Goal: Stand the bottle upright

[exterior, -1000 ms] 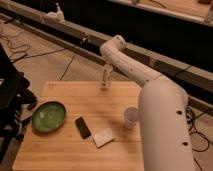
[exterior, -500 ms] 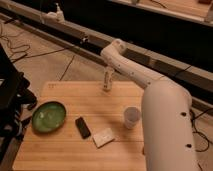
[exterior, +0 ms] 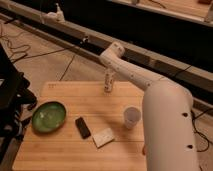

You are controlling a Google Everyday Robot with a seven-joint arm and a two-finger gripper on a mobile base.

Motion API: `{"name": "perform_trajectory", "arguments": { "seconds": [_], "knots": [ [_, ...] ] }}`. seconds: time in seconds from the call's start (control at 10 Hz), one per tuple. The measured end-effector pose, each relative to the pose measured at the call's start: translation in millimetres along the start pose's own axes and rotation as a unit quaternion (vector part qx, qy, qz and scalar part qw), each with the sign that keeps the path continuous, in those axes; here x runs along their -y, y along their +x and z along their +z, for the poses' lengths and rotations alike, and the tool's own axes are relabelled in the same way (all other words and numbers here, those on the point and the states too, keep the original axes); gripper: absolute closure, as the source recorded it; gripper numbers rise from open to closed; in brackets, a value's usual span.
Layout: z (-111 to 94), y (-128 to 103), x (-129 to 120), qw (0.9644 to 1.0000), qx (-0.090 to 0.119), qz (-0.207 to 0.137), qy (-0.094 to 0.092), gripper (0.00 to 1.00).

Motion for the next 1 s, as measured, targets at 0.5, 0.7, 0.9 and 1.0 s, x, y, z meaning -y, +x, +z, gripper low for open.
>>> {"name": "perform_trajectory", "arguments": {
  "seconds": [0.5, 0.7, 0.9, 1.0],
  "knots": [
    [-10.8, -10.5, 12.5, 0.9999, -0.003, -0.011, 0.009, 0.27],
    [-20.8, -13.5, 18.1, 0.9998, -0.005, -0.016, 0.014, 0.26],
    [-30.8, -15.1, 18.4, 0.9996, -0.008, -0.021, 0.015, 0.26],
    [-35.5, -15.9, 17.5, 0.9996, -0.008, -0.020, 0.016, 0.26]
  ]
}}
